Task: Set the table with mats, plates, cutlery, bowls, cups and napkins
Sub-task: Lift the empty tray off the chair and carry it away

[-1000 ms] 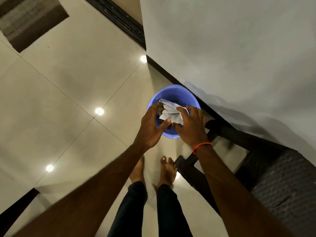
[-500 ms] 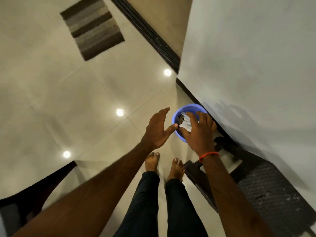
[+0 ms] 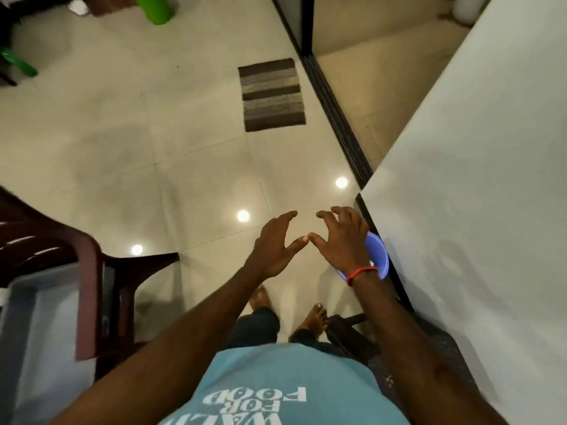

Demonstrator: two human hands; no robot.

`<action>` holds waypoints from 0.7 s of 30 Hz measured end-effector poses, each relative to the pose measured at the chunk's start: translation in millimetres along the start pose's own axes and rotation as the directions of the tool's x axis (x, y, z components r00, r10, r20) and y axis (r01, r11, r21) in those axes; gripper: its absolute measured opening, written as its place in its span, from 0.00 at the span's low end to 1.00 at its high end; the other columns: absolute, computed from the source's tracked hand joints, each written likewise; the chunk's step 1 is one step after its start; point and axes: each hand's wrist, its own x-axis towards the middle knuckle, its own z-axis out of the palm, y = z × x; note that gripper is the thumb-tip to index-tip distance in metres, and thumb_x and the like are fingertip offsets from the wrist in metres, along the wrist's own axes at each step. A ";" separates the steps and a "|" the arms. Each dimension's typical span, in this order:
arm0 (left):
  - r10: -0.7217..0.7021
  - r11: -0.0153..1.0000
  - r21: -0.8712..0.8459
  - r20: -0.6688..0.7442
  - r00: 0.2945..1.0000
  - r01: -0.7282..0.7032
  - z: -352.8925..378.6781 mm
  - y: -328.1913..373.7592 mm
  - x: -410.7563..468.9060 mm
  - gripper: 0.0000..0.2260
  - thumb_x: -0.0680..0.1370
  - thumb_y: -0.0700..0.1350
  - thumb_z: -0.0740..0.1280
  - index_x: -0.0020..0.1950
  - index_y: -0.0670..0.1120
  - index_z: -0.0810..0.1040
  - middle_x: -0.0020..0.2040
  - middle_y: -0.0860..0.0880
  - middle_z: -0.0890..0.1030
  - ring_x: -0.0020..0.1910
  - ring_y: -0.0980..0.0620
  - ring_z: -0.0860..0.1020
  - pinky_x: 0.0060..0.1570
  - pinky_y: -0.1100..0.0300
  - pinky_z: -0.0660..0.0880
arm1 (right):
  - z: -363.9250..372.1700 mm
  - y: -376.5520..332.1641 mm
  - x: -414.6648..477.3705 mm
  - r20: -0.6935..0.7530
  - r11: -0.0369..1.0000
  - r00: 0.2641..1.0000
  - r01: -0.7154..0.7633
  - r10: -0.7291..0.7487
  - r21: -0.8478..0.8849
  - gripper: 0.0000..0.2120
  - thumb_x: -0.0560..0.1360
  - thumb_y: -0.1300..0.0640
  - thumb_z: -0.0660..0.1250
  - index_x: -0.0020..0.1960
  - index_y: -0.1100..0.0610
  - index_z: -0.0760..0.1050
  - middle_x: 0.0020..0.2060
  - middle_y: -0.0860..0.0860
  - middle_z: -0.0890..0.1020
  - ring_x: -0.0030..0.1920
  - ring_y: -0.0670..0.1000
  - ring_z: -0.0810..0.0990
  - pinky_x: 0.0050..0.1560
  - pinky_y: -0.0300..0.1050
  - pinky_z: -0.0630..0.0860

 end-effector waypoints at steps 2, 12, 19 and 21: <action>-0.012 1.000 -0.002 -0.037 0.999 0.012 -16.7 -7.0 -17.8 0.35 0.78 0.70 0.60 0.81 0.57 0.59 0.80 0.54 0.65 0.79 0.48 0.60 0.76 0.41 0.62 | -5.0 -27.4 2.0 0.030 0.996 0.996 0.085 -0.084 -0.010 0.23 0.75 0.42 0.71 0.67 0.49 0.76 0.69 0.54 0.73 0.73 0.58 0.64 0.71 0.58 0.58; -0.037 0.987 0.142 -0.292 0.956 0.082 -108.7 -63.6 -78.4 0.33 0.80 0.69 0.59 0.81 0.56 0.59 0.80 0.54 0.64 0.80 0.45 0.59 0.72 0.37 0.65 | 5.3 -151.1 3.2 0.081 0.938 0.938 0.342 -0.337 -0.060 0.26 0.78 0.37 0.65 0.71 0.48 0.72 0.70 0.53 0.73 0.74 0.56 0.63 0.70 0.57 0.58; -0.107 0.954 0.198 -0.472 0.875 0.224 -166.7 -122.2 -131.0 0.35 0.78 0.73 0.53 0.82 0.58 0.56 0.83 0.54 0.57 0.83 0.47 0.51 0.76 0.40 0.56 | 28.0 -235.2 8.0 0.109 0.881 0.882 0.468 -0.460 -0.070 0.32 0.77 0.30 0.50 0.75 0.46 0.67 0.71 0.53 0.72 0.74 0.55 0.63 0.70 0.57 0.58; -0.140 0.943 0.187 -0.523 0.841 0.273 -177.0 -142.1 -151.5 0.35 0.78 0.74 0.53 0.82 0.59 0.57 0.83 0.53 0.57 0.83 0.47 0.51 0.76 0.39 0.56 | 39.4 -259.8 5.6 0.119 0.853 0.852 0.519 -0.510 -0.060 0.35 0.76 0.29 0.46 0.75 0.45 0.66 0.72 0.53 0.71 0.74 0.55 0.63 0.70 0.57 0.57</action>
